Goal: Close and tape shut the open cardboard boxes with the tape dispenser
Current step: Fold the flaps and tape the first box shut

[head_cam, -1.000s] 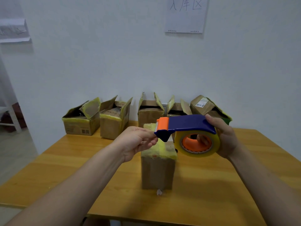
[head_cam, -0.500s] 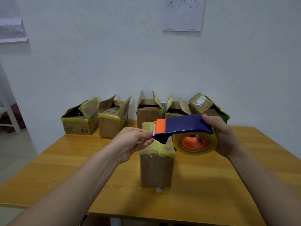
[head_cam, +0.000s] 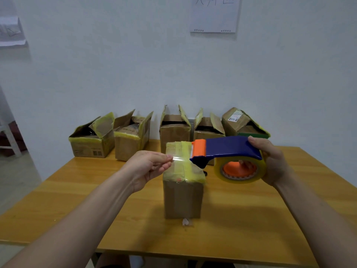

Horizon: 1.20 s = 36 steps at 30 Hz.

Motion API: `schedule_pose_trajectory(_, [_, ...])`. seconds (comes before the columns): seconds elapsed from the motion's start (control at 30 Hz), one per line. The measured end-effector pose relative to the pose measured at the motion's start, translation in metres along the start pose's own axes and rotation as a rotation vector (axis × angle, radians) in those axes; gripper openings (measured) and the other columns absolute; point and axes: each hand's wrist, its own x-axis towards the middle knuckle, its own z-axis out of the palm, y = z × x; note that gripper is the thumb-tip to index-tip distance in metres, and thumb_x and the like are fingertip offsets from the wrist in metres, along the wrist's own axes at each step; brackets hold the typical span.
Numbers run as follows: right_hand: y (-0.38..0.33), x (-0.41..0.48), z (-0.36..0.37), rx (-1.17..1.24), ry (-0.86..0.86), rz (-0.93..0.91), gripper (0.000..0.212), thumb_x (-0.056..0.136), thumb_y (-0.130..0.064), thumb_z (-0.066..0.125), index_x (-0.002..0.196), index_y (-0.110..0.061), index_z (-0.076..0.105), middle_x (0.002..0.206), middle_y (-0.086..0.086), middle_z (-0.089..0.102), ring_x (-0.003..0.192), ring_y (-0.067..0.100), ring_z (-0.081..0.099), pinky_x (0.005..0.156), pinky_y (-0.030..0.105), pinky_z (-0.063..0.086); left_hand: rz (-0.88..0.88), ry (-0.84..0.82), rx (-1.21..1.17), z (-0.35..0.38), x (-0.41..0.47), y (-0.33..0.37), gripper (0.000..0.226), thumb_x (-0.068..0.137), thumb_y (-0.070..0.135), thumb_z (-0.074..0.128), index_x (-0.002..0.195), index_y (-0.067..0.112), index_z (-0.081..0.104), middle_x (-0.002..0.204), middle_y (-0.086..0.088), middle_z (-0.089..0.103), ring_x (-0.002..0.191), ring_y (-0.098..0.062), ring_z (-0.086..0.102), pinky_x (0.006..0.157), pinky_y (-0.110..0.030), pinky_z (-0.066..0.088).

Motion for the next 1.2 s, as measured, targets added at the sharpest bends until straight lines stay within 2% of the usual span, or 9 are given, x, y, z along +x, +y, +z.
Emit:
schedule_pose_trajectory(0.23, [0.001,-0.003,-0.009,-0.053,-0.038,0.050,0.033,0.086,-0.038,0.057,0.082,-0.012,0.077,0.070,0.009,0.068,0.062,0.019,0.067,0.059,0.026,0.056,0.014,0.043,0.051,-0.010,-0.002,-0.007,0.020,0.082,0.009,0.080,0.097,-0.005,0.078,0.074,-0.010,0.073,0.056,-0.008,0.066,0.052,-0.016,0.057])
schedule_pose_trajectory(0.3, [0.000,-0.004,-0.013,-0.034,-0.019,0.060,0.037,0.083,-0.041,0.062,0.088,-0.007,0.074,0.070,0.009,0.068,0.063,0.020,0.067,0.058,0.025,0.057,0.033,0.054,0.068,-0.014,-0.002,-0.008,0.021,0.082,0.010,0.080,0.097,-0.005,0.078,0.073,-0.009,0.071,0.055,-0.008,0.064,0.053,-0.016,0.057])
schedule_pose_trajectory(0.4, [0.004,-0.004,-0.019,-0.048,0.040,0.091,0.071,0.062,-0.057,0.083,0.105,-0.003,0.068,0.080,0.010,0.070,0.074,0.024,0.068,0.063,0.029,0.058,0.048,0.046,0.148,-0.017,-0.005,-0.012,0.016,0.086,0.009,0.079,0.095,-0.004,0.079,0.077,-0.013,0.072,0.059,-0.011,0.066,0.055,-0.018,0.058])
schedule_pose_trajectory(0.57, [-0.002,-0.007,-0.017,-0.130,-0.043,0.036,0.033,0.065,-0.050,0.075,0.075,-0.019,0.078,0.075,0.006,0.070,0.070,0.018,0.068,0.064,0.026,0.057,0.080,0.063,0.289,-0.016,-0.008,-0.012,0.018,0.081,0.012,0.083,0.091,-0.003,0.081,0.080,-0.016,0.076,0.064,-0.014,0.069,0.057,-0.021,0.059])
schedule_pose_trajectory(0.63, [-0.004,-0.006,-0.016,-0.135,-0.103,0.008,0.023,0.074,-0.042,0.069,0.068,-0.021,0.077,0.069,0.003,0.069,0.065,0.016,0.067,0.062,0.024,0.055,0.113,0.091,0.348,-0.015,-0.010,-0.012,0.013,0.083,0.011,0.083,0.088,0.000,0.081,0.078,-0.016,0.076,0.064,-0.014,0.070,0.057,-0.022,0.058])
schedule_pose_trajectory(0.73, [-0.010,-0.006,-0.012,-0.203,-0.131,-0.008,0.036,0.069,-0.053,0.075,0.074,-0.018,0.077,0.074,0.009,0.072,0.067,0.020,0.069,0.063,0.025,0.057,0.148,0.121,0.401,-0.014,-0.014,-0.016,0.009,0.084,0.011,0.083,0.085,0.002,0.082,0.079,-0.017,0.077,0.065,-0.016,0.071,0.059,-0.022,0.058])
schedule_pose_trajectory(0.93, [-0.018,-0.004,-0.014,-0.305,-0.176,-0.013,0.054,0.075,-0.048,0.070,0.097,0.001,0.072,0.086,0.020,0.072,0.074,0.029,0.070,0.067,0.031,0.059,0.169,0.113,0.411,-0.014,-0.023,-0.019,0.012,0.082,0.010,0.084,0.093,0.005,0.080,0.081,-0.015,0.078,0.067,-0.017,0.072,0.058,-0.022,0.057])
schedule_pose_trajectory(1.07, [-0.024,-0.004,-0.015,-0.319,-0.183,0.017,0.041,0.083,-0.037,0.066,0.098,0.000,0.073,0.088,0.021,0.072,0.075,0.029,0.070,0.067,0.031,0.059,0.138,0.096,0.394,-0.014,-0.022,-0.021,0.013,0.085,0.011,0.082,0.094,0.001,0.078,0.081,-0.016,0.078,0.067,-0.018,0.072,0.057,-0.023,0.057])
schedule_pose_trajectory(1.2, [-0.024,-0.003,-0.012,-0.350,-0.188,0.041,0.057,0.072,-0.049,0.072,0.100,0.000,0.073,0.088,0.019,0.073,0.075,0.027,0.071,0.065,0.029,0.058,0.114,0.101,0.382,-0.013,-0.019,-0.021,0.014,0.095,0.015,0.073,0.098,0.002,0.075,0.077,-0.014,0.076,0.063,-0.017,0.071,0.055,-0.023,0.057])
